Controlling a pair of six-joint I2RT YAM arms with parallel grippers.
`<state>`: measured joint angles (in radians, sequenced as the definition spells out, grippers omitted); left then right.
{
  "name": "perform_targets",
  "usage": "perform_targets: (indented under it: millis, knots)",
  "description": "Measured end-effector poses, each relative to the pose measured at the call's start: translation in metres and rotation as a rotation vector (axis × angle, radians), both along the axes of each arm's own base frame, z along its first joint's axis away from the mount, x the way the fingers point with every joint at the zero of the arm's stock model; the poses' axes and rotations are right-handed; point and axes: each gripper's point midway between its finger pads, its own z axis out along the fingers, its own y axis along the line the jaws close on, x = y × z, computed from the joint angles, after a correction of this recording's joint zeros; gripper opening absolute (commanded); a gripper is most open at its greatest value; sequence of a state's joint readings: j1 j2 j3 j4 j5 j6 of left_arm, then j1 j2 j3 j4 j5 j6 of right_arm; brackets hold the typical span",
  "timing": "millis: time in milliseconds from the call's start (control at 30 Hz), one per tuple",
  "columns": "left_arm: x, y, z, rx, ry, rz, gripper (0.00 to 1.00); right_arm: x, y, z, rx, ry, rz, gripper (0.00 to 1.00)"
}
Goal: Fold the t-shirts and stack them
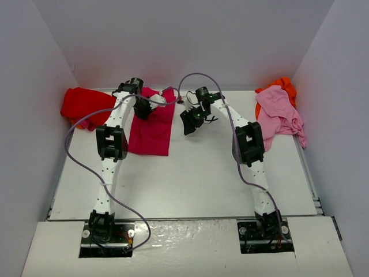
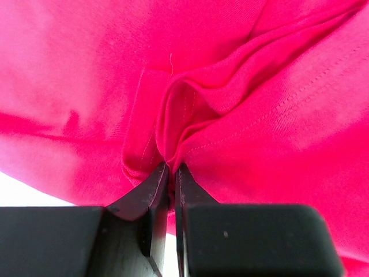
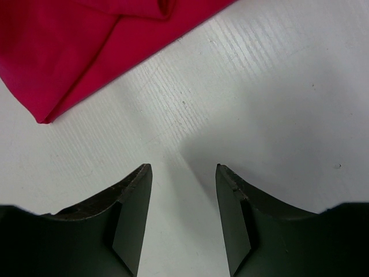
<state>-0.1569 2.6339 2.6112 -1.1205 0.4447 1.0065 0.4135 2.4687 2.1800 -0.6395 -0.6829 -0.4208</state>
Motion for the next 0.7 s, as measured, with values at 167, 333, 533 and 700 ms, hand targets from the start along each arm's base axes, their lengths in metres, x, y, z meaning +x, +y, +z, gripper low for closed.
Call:
perform_targets:
  millis: [167, 333, 533, 700]
  knots:
    - [-0.008, -0.003, 0.033, -0.021, -0.025, 0.004, 0.0, 0.003, -0.004, -0.002, -0.026, -0.017, -0.004, 0.44]
    - [-0.031, -0.01, 0.09, -0.056, -0.061, -0.009, 0.0, 0.006, -0.008, -0.002, -0.049, -0.039, -0.006, 0.44]
    - [-0.111, -0.025, 0.142, -0.089, -0.013, -0.071, 0.0, 0.002, -0.015, 0.009, -0.068, -0.062, -0.006, 0.45]
    - [-0.211, -0.035, 0.14, -0.107, 0.129, -0.139, 0.0, -0.002, -0.018, 0.026, -0.067, -0.092, 0.001, 0.46]
